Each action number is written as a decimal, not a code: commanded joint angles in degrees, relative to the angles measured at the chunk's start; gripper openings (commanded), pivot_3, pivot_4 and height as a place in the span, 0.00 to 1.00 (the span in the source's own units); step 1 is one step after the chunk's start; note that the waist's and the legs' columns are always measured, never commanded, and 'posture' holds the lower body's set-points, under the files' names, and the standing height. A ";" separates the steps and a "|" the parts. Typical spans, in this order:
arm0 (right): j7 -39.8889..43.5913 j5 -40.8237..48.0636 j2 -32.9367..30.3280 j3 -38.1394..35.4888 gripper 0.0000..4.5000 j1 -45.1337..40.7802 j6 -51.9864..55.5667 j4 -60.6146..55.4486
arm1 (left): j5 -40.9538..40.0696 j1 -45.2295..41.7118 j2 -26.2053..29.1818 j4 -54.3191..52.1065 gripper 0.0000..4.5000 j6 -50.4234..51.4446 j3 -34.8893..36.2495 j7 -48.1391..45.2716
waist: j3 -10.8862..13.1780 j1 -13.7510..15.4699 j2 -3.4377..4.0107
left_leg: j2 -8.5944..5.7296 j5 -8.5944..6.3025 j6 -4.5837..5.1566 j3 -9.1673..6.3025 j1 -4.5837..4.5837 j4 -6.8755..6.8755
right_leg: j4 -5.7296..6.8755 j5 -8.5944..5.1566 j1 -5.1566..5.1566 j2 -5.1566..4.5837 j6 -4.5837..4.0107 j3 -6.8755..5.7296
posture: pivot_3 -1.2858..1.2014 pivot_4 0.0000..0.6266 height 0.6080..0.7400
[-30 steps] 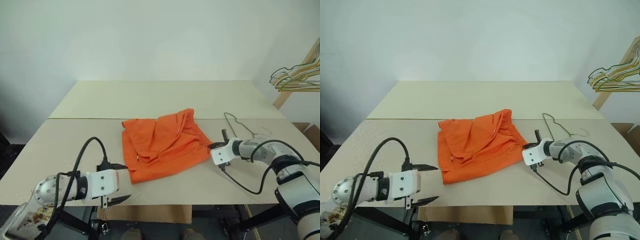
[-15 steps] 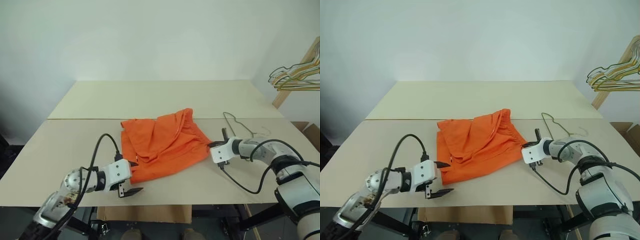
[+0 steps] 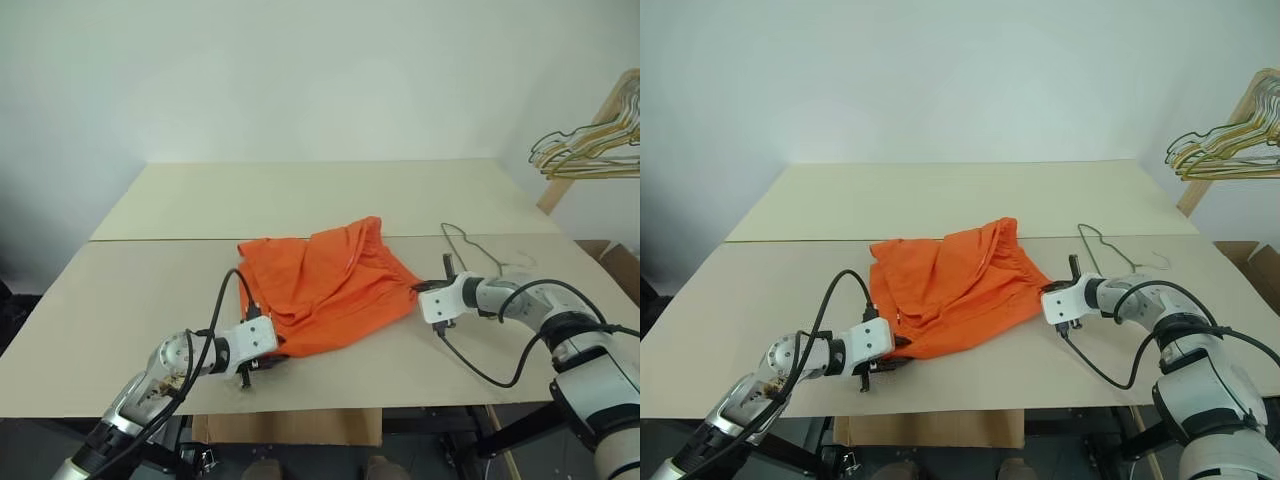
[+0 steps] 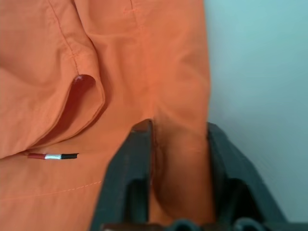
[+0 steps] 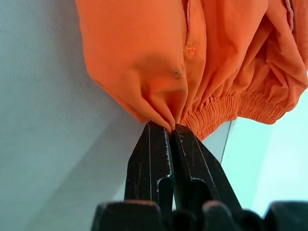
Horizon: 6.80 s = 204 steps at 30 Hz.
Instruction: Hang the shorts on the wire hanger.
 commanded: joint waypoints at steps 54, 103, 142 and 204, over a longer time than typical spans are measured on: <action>-0.61 24.79 0.17 -23.13 0.00 10.05 26.63 -43.66 | -3.93 -16.63 0.69 2.28 0.01 -20.73 19.52 24.14 | -0.41 1.52 0.03 | 0.80 0.64 -0.94 0.16 -1.83 0.07 | -0.53 1.23 -1.82 0.91 -0.38 -0.03 | 0.55 0.00 1.00; 46.32 33.07 -15.19 -14.78 0.19 27.08 20.56 -49.68 | -8.54 26.31 27.45 -19.76 0.05 -6.73 23.23 -12.17 | -0.40 0.23 0.06 | 1.12 0.49 -0.56 0.62 -0.46 -0.08 | -0.44 0.69 -0.84 1.01 -0.86 0.05 | 0.55 0.00 1.00; 9.80 35.87 7.79 -27.97 1.00 -8.96 77.09 3.44 | -37.74 3.51 9.74 -20.07 0.99 5.56 23.42 -13.53 | -0.37 -0.60 0.07 | 0.98 0.46 -0.52 0.49 -0.55 -0.09 | 0.01 0.67 -1.01 1.06 -0.77 0.16 | 0.54 0.00 1.00; 14.65 42.11 20.06 -23.20 0.01 30.89 46.46 -73.99 | -66.60 -23.28 -25.43 -2.14 1.00 27.24 33.11 32.19 | -0.43 -1.37 0.04 | 0.75 0.44 -0.62 -0.28 -0.83 0.04 | -0.02 0.64 -0.95 1.07 -0.59 -0.10 | 0.53 0.00 1.00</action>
